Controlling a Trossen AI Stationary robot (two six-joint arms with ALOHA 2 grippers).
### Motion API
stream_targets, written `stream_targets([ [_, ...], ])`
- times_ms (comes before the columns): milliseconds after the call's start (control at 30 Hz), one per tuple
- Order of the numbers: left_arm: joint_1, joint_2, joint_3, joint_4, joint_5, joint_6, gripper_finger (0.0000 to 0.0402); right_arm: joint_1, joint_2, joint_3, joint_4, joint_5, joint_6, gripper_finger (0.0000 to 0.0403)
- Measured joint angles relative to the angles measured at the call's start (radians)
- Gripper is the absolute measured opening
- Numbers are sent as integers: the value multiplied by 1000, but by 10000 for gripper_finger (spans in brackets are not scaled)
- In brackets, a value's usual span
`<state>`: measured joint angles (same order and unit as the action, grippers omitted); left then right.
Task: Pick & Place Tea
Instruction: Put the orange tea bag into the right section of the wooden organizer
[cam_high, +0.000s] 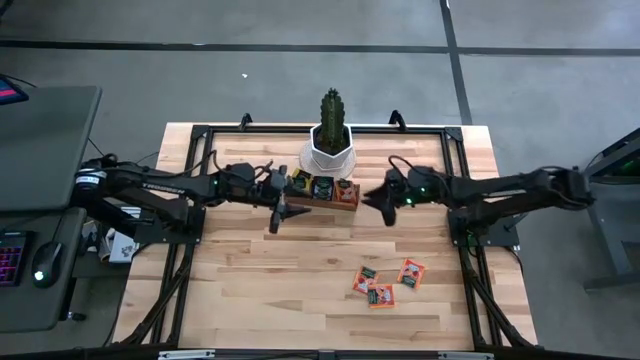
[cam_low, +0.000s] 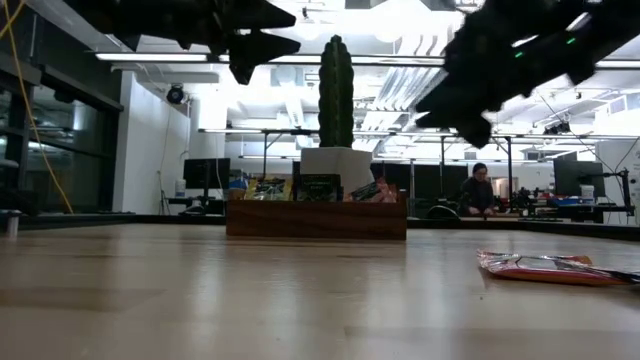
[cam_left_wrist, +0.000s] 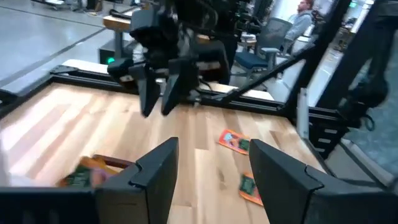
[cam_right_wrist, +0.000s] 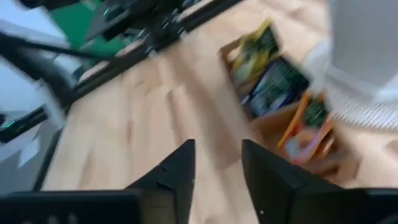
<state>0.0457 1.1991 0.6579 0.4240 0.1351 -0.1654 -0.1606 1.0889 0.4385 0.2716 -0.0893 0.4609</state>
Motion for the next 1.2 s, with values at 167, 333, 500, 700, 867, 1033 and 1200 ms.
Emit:
stream_targets([
  [167, -81, 60, 0, -5, -11, -30, 195, 121, -112, 0, -213, 80, 51, 70],
  [333, -182, 174, 3, 24, -72, -75, 195, 240, -129, 0, -346, 157, 144, 7],
  [500, -261, 299, 8, 174, -113, -114, 195, 338, -120, 0, -439, 206, 266, 3],
  [700, -315, 489, 148, 225, -117, -95, 195, 418, -114, 0, -497, 275, 339, 2],
  [867, -342, 647, 333, 69, -129, -68, 195, 460, -114, 0, -505, 294, 336, 2],
  [1033, -347, 788, 567, -102, -147, -30, 173, 485, -114, 0, -525, 283, 300, 3],
  [1200, -347, 892, 789, -457, -172, 29, 89, 489, -114, 0, -566, 281, 291, 3],
])
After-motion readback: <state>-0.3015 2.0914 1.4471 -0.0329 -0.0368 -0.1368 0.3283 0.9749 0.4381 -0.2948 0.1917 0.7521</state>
